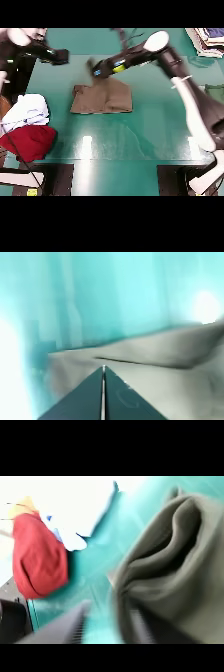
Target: Fold the shirts.
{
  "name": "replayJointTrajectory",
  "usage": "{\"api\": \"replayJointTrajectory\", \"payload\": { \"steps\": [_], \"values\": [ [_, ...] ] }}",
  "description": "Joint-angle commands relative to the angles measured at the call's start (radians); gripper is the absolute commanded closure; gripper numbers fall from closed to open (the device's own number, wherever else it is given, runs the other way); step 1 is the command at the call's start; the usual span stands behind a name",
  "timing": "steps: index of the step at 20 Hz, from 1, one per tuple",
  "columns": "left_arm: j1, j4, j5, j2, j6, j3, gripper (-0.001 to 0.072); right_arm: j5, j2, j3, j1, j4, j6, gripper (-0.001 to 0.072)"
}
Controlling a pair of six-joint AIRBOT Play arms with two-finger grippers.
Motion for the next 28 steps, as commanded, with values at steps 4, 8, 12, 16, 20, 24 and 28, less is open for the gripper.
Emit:
{"api": "replayJointTrajectory", "payload": {
  "steps": [4, 8, 12, 16, 20, 24, 28],
  "values": [
    [0.117, 0.021, -0.065, 0.106, 0.001, 0.0, 0.0684, -0.056, -0.097, 0.0, 0.048, 0.044, -0.042, 0.0259],
    [0.112, 0.006, -0.087, 0.106, 0.001, -0.003, 0.0683, 0.081, 0.039, -0.231, -0.149, -0.185, 0.063, 0.0311],
    [0.112, -0.002, -0.087, 0.105, 0.001, -0.003, 0.0683, 0.079, 0.153, -0.507, -0.367, -0.257, 0.202, 0.0308],
    [0.112, -0.012, -0.076, 0.103, 0.002, -0.003, 0.0684, 0.019, 0.167, -0.684, -0.461, -0.175, 0.216, 0.0087],
    [0.113, -0.014, -0.067, 0.103, 0.016, -0.003, 0.0683, -0.049, 0.093, -0.734, -0.41, -0.043, 0.166, 0.0088],
    [0.113, -0.019, -0.074, 0.103, 0.026, -0.003, 0.0683, -0.038, -0.057, -0.624, -0.306, 0.098, 0.15, 0.0091],
    [0.112, -0.026, -0.087, 0.103, 0.027, -0.003, 0.0683, -0.039, -0.167, -0.465, -0.207, 0.156, 0.15, 0.0208]
  ]
}}
